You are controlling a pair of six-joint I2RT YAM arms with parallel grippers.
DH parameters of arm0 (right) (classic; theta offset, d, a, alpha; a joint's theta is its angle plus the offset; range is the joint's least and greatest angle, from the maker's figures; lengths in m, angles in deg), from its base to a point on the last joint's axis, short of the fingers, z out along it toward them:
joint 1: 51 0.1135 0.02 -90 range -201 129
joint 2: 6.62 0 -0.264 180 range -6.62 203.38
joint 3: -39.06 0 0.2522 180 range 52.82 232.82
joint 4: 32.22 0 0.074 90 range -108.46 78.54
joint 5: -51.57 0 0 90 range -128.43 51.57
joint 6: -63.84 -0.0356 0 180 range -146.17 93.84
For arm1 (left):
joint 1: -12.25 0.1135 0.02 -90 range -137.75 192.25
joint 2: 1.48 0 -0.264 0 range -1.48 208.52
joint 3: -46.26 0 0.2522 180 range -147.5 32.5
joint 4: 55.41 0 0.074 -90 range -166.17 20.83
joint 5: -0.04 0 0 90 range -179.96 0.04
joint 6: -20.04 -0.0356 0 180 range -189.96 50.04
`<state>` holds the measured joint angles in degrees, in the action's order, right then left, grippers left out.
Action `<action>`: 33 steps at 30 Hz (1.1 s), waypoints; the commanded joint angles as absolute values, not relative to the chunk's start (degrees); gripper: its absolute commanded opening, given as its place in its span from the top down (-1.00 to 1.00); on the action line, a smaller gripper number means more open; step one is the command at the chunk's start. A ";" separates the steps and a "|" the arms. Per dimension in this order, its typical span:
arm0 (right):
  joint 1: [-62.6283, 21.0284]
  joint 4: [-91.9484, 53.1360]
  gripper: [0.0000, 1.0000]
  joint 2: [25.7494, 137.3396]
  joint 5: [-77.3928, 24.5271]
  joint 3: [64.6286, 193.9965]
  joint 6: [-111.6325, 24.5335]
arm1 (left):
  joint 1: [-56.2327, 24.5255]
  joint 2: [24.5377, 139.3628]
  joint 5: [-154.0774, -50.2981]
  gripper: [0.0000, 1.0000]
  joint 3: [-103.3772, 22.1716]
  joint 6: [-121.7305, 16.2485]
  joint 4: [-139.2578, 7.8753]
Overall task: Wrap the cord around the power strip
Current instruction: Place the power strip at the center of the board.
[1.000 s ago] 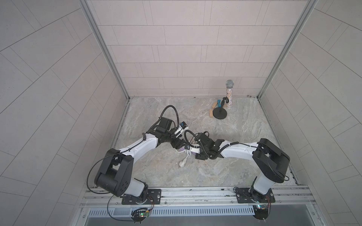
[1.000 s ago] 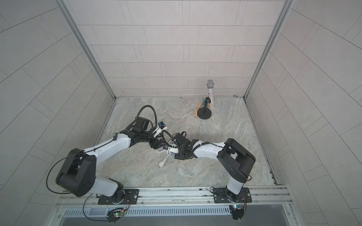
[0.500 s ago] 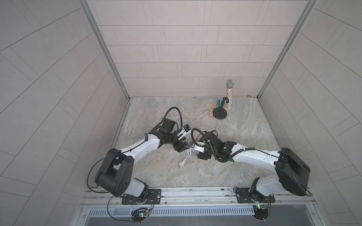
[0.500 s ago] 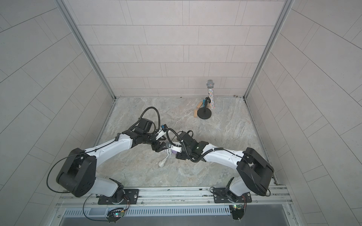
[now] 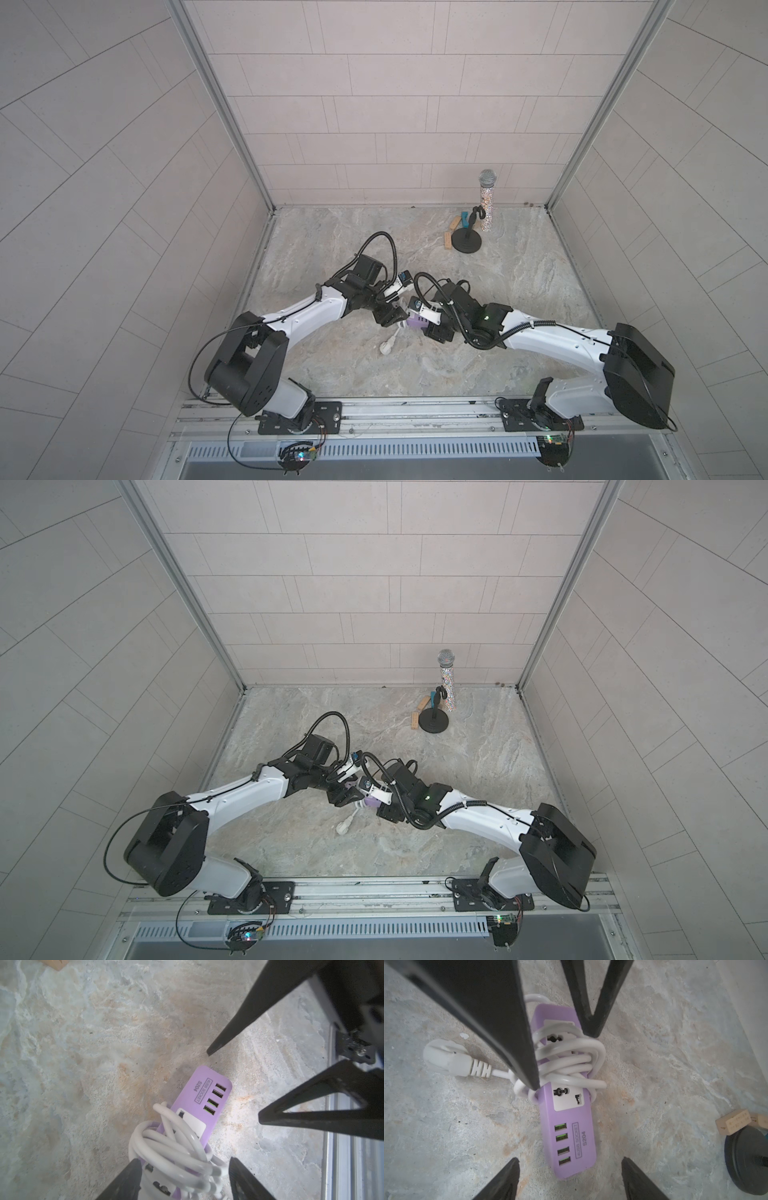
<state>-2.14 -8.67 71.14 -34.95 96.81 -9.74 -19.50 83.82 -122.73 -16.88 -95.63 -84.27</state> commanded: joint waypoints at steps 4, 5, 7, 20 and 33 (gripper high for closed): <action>-2.60 -8.03 -0.51 68.74 -36.44 96.60 -17.07 | -22.61 83.01 -116.37 0.12 -17.20 -96.04 -86.18; -3.18 -8.08 -0.50 68.54 -35.89 96.53 -17.91 | -23.10 82.68 -115.88 0.23 -16.94 -95.61 -86.44; -4.40 -8.65 -0.49 67.93 -35.53 96.05 -20.13 | -23.77 82.57 -115.55 0.38 -16.95 -94.57 -87.37; -6.86 -12.37 -0.35 64.27 -27.67 90.03 -29.08 | -26.05 81.51 -110.53 0.67 -16.17 -86.15 -94.37; -4.16 -24.99 -0.44 75.31 -25.38 90.86 -37.40 | -26.85 83.46 -105.74 0.92 -16.83 -83.89 -97.98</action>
